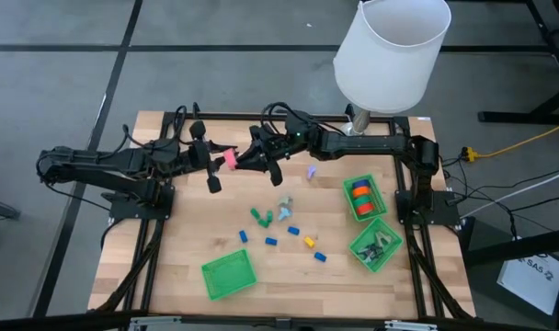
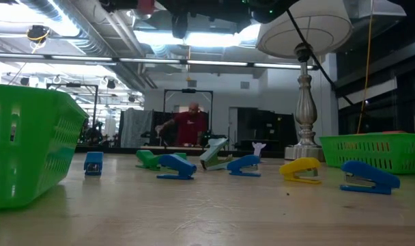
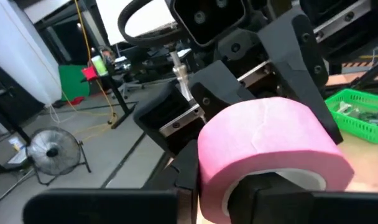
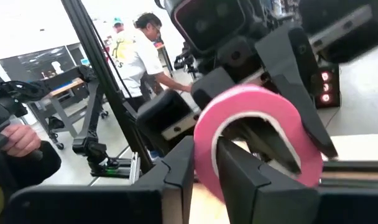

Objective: Pick and place Stapler, Stapler remover, tape
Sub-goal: Put the pink tape into the top right green bin

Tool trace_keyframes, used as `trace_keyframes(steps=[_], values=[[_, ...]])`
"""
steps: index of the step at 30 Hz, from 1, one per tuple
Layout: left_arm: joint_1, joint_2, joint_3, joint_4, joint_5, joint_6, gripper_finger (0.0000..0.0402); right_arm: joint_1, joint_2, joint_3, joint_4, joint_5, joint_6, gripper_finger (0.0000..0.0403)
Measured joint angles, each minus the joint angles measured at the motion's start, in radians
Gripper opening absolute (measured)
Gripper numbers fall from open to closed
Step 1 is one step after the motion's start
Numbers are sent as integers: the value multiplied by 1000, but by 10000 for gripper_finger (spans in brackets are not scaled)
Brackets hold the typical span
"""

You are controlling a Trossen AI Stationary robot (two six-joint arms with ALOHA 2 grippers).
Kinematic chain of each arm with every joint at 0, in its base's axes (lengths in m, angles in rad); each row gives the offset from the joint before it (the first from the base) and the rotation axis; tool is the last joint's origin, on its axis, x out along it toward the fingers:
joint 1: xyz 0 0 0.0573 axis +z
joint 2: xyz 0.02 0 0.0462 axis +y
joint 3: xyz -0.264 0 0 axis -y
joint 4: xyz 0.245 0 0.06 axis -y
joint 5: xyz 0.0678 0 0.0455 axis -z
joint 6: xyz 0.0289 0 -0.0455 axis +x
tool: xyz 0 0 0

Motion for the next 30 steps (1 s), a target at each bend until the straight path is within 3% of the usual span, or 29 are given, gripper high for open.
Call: trace_keyframes(steps=[11, 15, 21, 26, 30], values=[[1, -15, -1, -82, -14, -33, 41, -12, -1, 0, -143, 33, -6, 131], [2, -52, 3, -109, -9, -98, 41, -19, 2, -3, -223, 26, -84, 167], [4, -129, 2, -155, 100, -182, 41, -15, 2, -3, -272, 55, -193, 199], [3, -148, 2, -153, 277, -183, 41, 4, 2, -3, -225, 140, -256, 201], [3, -140, 2, -153, 343, -196, 41, 49, 1, -3, -211, 159, -454, 202]])
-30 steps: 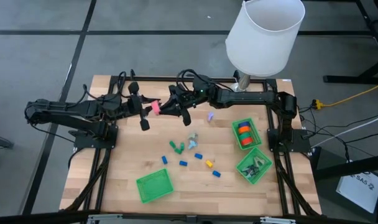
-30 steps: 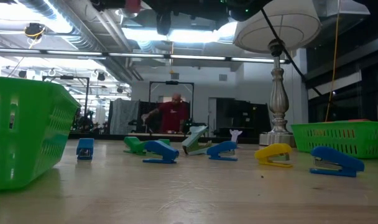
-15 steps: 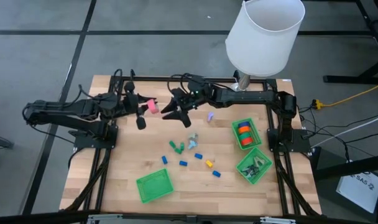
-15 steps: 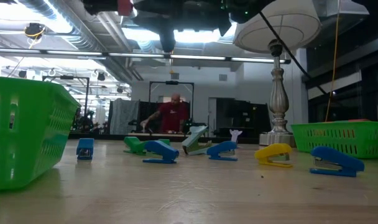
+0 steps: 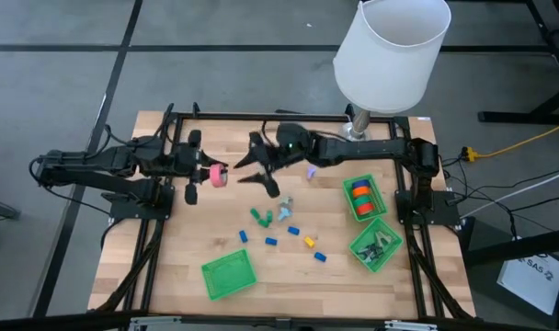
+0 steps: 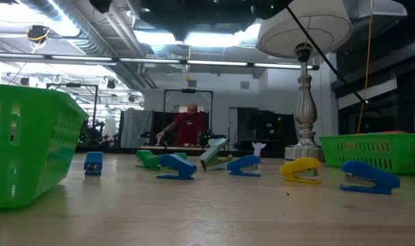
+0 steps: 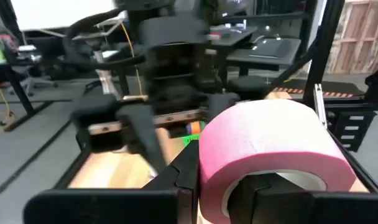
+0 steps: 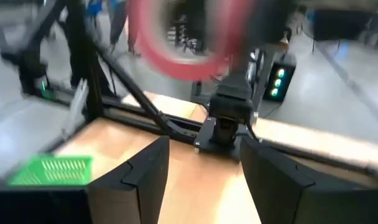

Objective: Pick and place Stapler, Stapler remover, tape
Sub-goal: Put the pink tape into the top right green bin

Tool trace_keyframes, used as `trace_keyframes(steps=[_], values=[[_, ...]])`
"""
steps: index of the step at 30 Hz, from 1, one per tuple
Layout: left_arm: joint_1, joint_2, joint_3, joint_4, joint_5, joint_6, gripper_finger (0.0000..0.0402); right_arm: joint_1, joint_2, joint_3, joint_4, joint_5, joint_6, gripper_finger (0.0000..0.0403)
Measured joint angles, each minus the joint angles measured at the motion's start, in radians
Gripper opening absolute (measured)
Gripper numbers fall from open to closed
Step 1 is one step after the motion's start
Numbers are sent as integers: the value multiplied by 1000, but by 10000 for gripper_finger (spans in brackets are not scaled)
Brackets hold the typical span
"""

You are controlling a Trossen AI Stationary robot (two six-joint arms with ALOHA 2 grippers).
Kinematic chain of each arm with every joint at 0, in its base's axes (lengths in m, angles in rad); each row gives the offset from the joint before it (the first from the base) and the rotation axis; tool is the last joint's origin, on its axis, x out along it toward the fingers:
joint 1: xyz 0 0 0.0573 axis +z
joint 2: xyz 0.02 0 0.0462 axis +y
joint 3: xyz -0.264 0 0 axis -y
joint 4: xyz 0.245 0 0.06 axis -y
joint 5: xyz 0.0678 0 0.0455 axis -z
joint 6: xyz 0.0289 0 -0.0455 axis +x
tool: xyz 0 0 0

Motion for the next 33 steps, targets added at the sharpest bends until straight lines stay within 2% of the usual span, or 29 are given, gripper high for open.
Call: trace_keyframes(steps=[3, 6, 9, 11, 21, 26, 30, 33], values=[[0, 4, 0, 0, -3, -13, 41, 55, 0, 0, -3, 77, -167, 202], [0, 7, 0, -1, -3, -21, 41, 111, 0, 0, -3, 217, -298, 202], [0, 6, 0, 0, -3, -45, 41, 153, 0, 0, 11, 365, -389, 202], [0, 7, 0, -1, -3, -63, 42, 173, 0, 0, 28, 417, -420, 202], [-1, 11, -1, -59, -25, -117, 42, 192, -1, 1, 86, 455, -426, 202], [-1, 11, -2, -104, -100, -109, 41, 194, -1, 2, 106, 455, -419, 202], [-1, 19, -2, -59, -52, -109, 43, 194, -1, 2, 122, 455, -418, 202], [-1, 26, -2, -41, -56, -109, 43, 194, -1, 2, 137, 454, -415, 202]])
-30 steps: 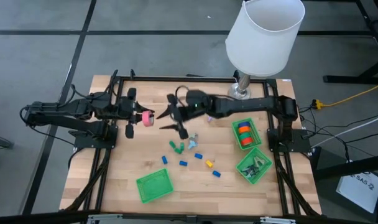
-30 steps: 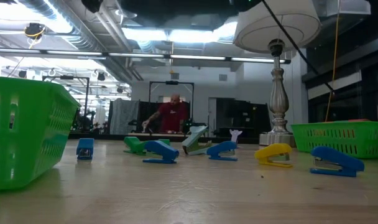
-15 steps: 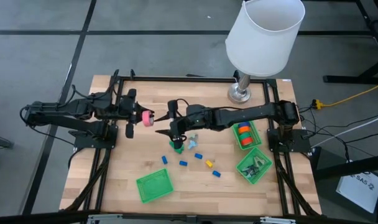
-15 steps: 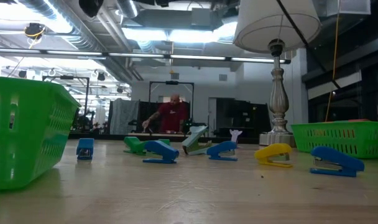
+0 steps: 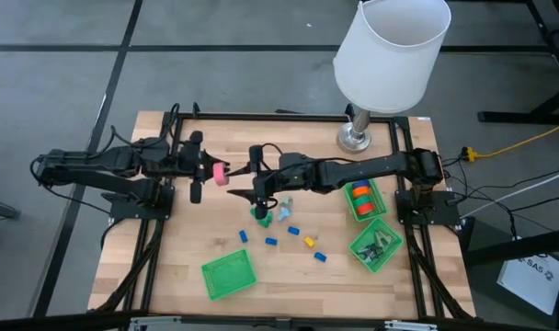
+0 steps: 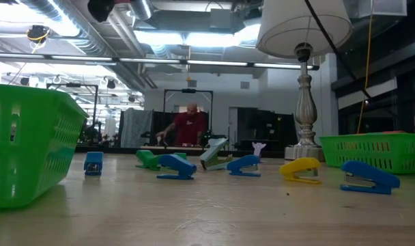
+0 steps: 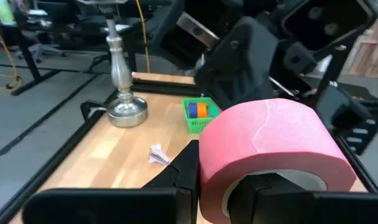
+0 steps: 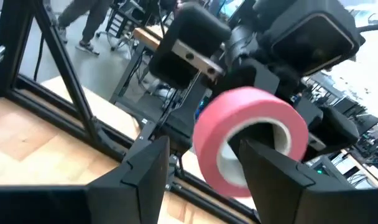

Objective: Pick and place Stapler, Stapler remover, tape
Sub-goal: Put the pink tape into the top right green bin

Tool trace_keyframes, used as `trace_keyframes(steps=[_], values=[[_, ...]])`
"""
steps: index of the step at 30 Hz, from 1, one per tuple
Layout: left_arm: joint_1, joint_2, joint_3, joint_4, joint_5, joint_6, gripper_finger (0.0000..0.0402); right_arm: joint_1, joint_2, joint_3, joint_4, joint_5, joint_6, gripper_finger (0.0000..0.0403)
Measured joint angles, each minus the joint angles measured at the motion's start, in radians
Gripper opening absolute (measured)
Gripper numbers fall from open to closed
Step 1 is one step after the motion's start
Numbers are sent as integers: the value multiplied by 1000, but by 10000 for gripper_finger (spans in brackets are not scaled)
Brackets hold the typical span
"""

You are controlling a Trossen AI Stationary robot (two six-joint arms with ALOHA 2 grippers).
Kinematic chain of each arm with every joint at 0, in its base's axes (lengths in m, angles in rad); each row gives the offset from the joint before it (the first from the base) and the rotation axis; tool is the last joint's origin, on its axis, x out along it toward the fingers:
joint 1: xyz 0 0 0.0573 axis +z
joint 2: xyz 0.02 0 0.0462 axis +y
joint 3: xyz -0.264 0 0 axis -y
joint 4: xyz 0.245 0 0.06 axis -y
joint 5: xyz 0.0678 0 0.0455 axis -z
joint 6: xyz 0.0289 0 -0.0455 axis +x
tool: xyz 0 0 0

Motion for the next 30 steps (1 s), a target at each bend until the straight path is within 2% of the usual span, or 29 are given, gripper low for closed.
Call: trace_keyframes(steps=[5, 8, 17, 23, 30], values=[[0, 31, 0, 56, -4, 8, 43, 0, 0, 0, 13, 0, 4, 198], [0, 60, 0, 79, -9, 18, 44, 0, 0, 0, 15, 0, 7, 179], [0, 79, 0, 95, -22, 67, 50, -7, 1, 0, -4, -3, 69, 45], [0, 74, 0, 75, -16, 32, 81, -20, -3, 0, -37, -6, 82, 43], [0, 51, 1, 29, -11, 7, 136, -47, -77, -2, -188, -24, 158, 43]])
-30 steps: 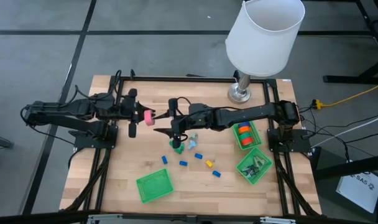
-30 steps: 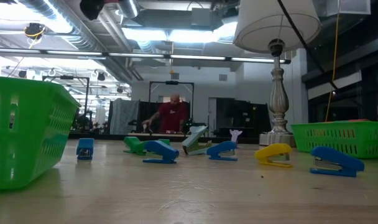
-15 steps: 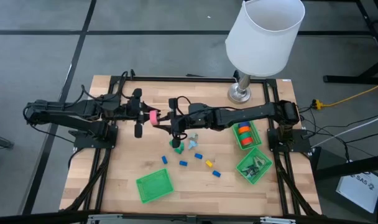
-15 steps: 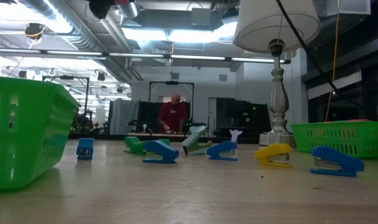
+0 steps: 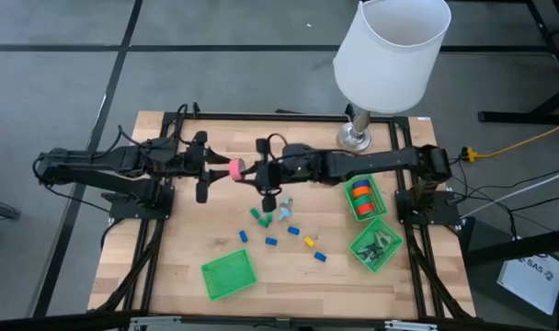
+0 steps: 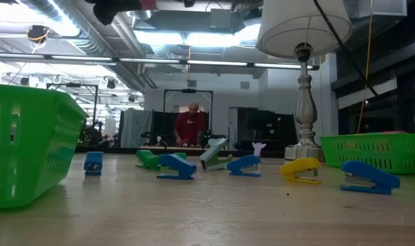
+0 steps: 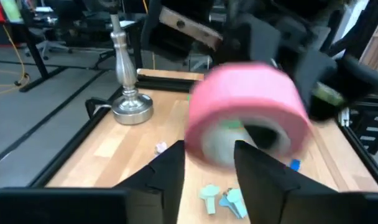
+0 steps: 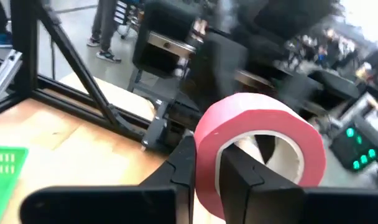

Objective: Pick and place Stapler, Stapler remover, tape
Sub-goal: Put the pink tape into the top right green bin

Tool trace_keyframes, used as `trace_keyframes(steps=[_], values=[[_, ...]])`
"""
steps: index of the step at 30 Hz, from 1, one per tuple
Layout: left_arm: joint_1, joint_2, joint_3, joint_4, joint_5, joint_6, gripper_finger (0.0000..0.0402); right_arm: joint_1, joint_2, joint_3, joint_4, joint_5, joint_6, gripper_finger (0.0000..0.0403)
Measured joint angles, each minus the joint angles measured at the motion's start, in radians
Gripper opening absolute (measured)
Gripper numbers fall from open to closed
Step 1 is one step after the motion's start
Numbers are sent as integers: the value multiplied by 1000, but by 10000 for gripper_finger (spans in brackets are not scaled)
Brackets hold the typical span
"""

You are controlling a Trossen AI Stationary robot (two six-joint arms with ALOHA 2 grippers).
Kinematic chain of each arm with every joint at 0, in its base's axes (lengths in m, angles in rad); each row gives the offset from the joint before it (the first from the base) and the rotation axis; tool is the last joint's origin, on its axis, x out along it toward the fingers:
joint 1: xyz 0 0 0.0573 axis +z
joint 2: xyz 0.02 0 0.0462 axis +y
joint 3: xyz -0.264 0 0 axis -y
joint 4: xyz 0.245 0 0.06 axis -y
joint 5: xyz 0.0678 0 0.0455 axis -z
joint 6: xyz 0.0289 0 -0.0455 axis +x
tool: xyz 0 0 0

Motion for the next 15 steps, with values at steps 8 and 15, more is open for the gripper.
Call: trace_keyframes(steps=[8, 15], values=[[-1, -113, 0, -54, -1, -7, 165, -46, -134, 0, -359, -7, 188, 43], [-1, -148, 0, -68, -3, -17, 161, -83, -224, 1, -727, -7, 360, 43]])
